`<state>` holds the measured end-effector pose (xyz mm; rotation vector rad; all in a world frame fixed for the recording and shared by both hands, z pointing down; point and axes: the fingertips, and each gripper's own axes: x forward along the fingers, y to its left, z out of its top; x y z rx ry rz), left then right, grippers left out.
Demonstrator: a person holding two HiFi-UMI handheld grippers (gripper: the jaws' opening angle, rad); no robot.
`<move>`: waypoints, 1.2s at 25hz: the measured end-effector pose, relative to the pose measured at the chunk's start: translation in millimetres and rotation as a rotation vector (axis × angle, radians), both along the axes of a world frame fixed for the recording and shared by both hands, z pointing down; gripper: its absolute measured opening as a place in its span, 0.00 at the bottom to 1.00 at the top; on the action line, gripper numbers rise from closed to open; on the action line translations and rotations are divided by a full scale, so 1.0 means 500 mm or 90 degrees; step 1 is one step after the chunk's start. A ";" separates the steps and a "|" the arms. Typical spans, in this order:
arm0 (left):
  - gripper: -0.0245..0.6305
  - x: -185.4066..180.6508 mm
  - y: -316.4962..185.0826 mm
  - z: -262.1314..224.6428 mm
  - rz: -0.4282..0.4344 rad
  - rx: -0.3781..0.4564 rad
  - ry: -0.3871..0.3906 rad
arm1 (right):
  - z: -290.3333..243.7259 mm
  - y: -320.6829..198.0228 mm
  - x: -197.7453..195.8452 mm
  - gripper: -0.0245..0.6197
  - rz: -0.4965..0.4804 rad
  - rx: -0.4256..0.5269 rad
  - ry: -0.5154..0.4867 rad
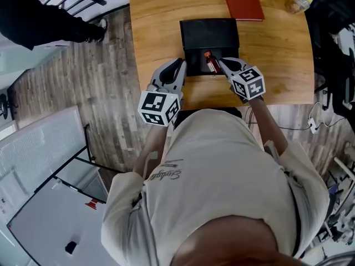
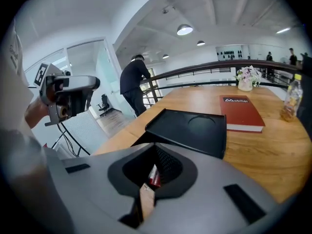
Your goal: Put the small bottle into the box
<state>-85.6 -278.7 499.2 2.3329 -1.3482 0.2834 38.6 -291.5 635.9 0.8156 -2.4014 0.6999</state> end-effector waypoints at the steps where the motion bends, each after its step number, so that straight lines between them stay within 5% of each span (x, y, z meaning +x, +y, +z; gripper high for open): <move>1: 0.10 -0.003 -0.002 -0.003 0.002 0.004 0.005 | 0.009 0.003 -0.002 0.03 -0.003 -0.011 0.011; 9: 0.10 -0.021 -0.007 0.017 0.027 0.009 0.028 | 0.093 0.006 -0.007 0.03 -0.030 -0.065 0.114; 16: 0.10 -0.051 0.000 0.047 0.009 -0.006 0.056 | 0.129 0.017 -0.048 0.27 -0.072 -0.154 0.137; 30: 0.10 -0.061 0.009 0.063 -0.004 -0.018 0.087 | 0.193 -0.001 -0.057 0.35 -0.082 -0.250 0.244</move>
